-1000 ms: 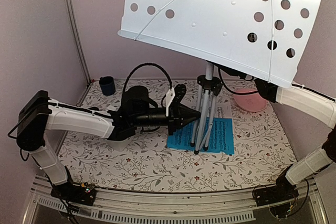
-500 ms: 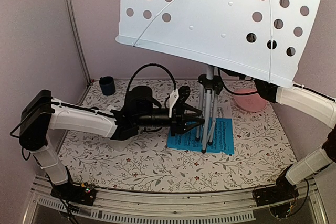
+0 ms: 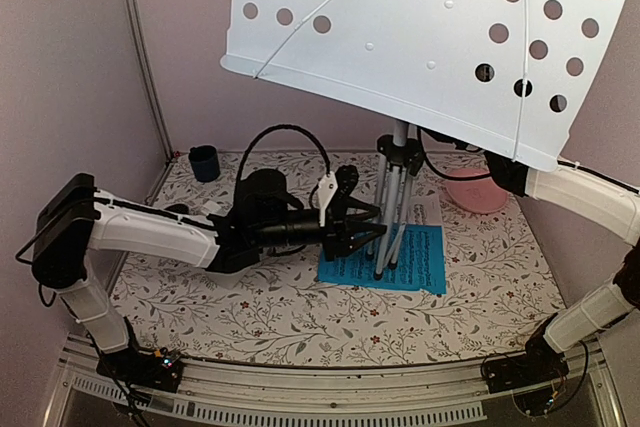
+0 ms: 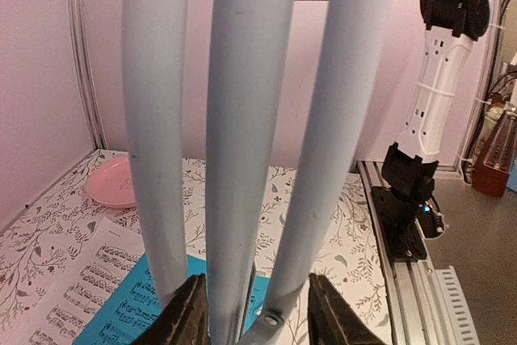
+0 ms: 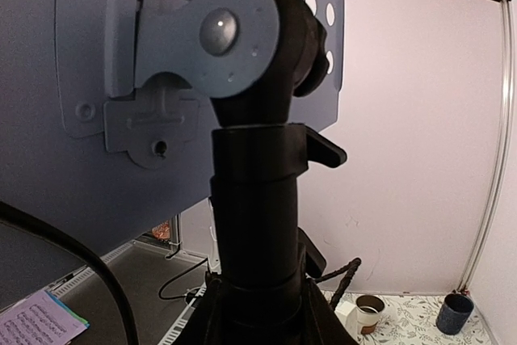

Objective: Set up the instrument practice props

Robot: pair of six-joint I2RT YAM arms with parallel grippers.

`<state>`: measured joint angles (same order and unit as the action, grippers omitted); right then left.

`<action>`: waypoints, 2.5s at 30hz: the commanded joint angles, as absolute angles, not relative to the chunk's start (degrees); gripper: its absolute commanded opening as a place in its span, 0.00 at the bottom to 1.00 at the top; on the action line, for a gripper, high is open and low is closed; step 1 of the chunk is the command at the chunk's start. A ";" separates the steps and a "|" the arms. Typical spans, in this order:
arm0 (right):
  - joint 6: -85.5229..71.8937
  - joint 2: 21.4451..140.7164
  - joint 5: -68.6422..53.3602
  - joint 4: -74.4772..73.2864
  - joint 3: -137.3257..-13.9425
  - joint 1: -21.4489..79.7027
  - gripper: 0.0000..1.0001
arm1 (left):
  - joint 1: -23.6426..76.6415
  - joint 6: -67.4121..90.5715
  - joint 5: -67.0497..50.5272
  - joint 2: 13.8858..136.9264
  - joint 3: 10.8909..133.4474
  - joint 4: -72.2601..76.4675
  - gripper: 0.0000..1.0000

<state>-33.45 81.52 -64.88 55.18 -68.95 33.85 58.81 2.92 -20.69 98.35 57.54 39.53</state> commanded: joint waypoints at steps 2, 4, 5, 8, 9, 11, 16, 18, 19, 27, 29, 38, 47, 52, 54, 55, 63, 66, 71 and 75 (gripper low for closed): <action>-37.20 79.39 -57.69 60.72 -72.16 34.89 0.00 | 57.56 1.71 -21.87 92.60 51.39 43.91 0.44; -36.39 79.19 -57.02 59.67 -72.20 34.90 0.00 | 57.03 1.66 -23.76 89.14 47.19 45.47 0.45; -36.19 79.27 -57.18 59.28 -72.48 34.89 0.00 | 56.91 1.53 -23.67 87.33 44.34 46.21 0.45; -36.49 79.93 -57.76 59.47 -72.69 34.89 0.00 | 56.49 1.75 -19.99 83.52 41.32 46.30 0.46; -36.68 80.04 -57.89 59.77 -72.69 34.91 0.00 | 56.20 1.79 -18.40 83.07 41.39 45.98 0.47; -37.59 80.36 -57.94 61.06 -72.26 34.98 0.00 | 56.09 1.11 -16.72 83.56 43.33 43.64 0.47; -38.37 80.96 -57.90 62.41 -72.10 35.54 0.00 | 56.19 0.99 -17.02 87.50 50.34 41.42 0.51; -38.49 81.01 -57.70 62.57 -72.17 35.75 0.00 | 56.28 1.09 -15.66 89.12 52.84 40.74 0.51; -38.54 81.11 -57.66 62.72 -72.19 35.85 0.00 | 56.32 1.09 -14.94 89.77 53.98 40.48 0.51; -38.66 81.09 -56.49 63.60 -71.60 36.34 0.00 | 56.98 0.90 -13.77 94.49 59.43 38.82 0.50; -38.50 80.97 -56.32 63.81 -71.30 36.39 0.00 | 57.16 1.69 -14.54 94.57 58.51 40.50 0.51; -37.44 80.41 -56.09 63.47 -70.65 36.47 0.00 | 58.61 2.58 -16.73 95.01 56.40 44.13 0.54; -37.41 79.58 -55.83 63.80 -70.16 36.48 0.00 | 59.02 2.87 -12.72 96.90 58.01 41.25 0.45; -39.62 80.25 -55.24 66.80 -70.01 36.47 0.00 | 59.26 1.75 -8.81 98.16 59.67 39.58 0.37; -40.96 80.57 -55.09 67.91 -69.80 36.47 0.00 | 59.30 0.71 -7.85 98.72 60.60 38.78 0.34; -41.39 80.69 -55.00 68.12 -69.79 36.47 0.00 | 59.32 -0.02 -7.75 98.90 61.13 38.29 0.32; -43.06 80.52 -53.75 69.21 -69.79 36.45 0.00 | 59.64 -7.81 -5.78 99.05 63.22 33.75 0.21; -43.22 80.24 -53.59 69.17 -69.79 36.49 0.00 | 59.62 -10.90 -5.17 98.46 62.04 33.10 0.13; -43.81 79.91 -53.15 68.64 -69.79 36.52 0.00 | 59.64 -17.41 -2.83 97.52 59.67 31.46 0.02; -43.65 79.46 -52.99 67.44 -70.17 36.47 0.00 | 59.61 -23.43 0.24 97.15 57.94 29.16 0.00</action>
<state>-37.91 82.83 -63.13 62.61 -67.40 35.75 60.05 -11.94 -5.98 97.08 60.71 36.53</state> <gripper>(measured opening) 0.241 0.130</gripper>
